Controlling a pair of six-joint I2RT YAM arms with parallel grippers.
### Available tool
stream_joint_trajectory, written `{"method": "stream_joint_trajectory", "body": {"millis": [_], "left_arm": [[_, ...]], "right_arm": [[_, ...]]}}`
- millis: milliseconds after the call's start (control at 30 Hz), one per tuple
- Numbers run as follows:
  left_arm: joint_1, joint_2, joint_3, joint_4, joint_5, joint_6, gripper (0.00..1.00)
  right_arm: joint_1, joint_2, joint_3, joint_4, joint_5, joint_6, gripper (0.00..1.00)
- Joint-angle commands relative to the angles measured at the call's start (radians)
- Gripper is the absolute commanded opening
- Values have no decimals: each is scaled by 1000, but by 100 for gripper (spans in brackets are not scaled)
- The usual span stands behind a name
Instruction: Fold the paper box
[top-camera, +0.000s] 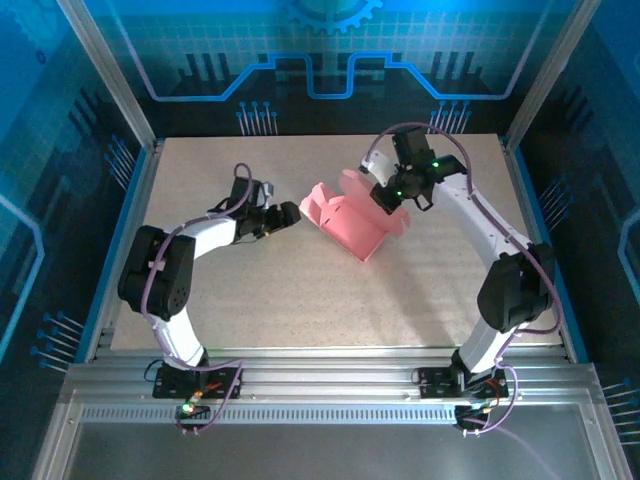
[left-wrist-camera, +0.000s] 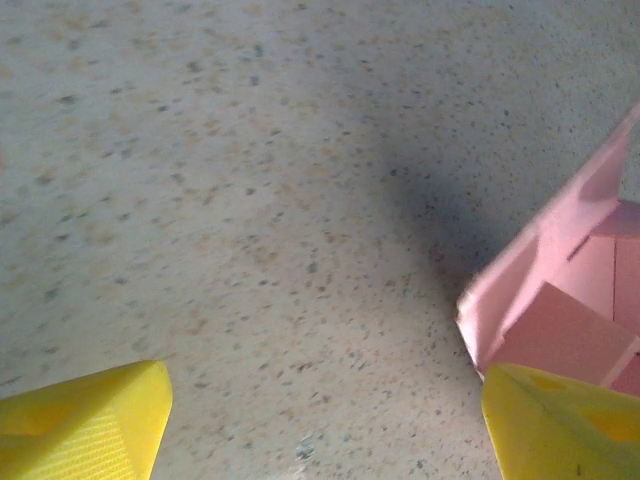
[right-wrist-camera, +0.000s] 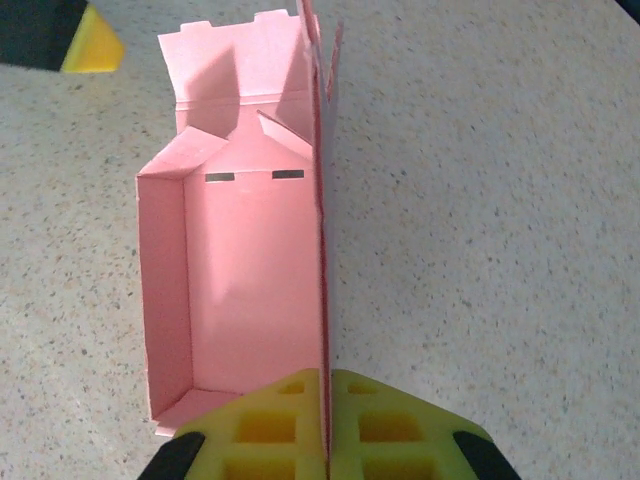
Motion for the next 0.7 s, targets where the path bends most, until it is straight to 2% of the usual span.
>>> {"method": "stream_joint_trajectory", "body": {"millis": [0,100,233,367,500,667], "left_arm": [[50,-71,-31,76,59,-52,82],[76,-93,-59,107,57,-63,82],[106,-65,-35,46,43,-41,80],[108,18,35,-37,103,-18,73],[100,50,44,-25,140,-19,67],[58,55,65,-16,228,10,66]], "right_arm": [[-15,-3,41,-39,-123,-131,0],[-28,-8,44,-76,-159,-154,0],[-35,-29,40,-114,-216,-192,0],[-39,-33,44,-124,-246,-194,0],[-40,-34,53,-139,-261,-199,0],[-41,-31,58,-147,-282,-199,0]]}}
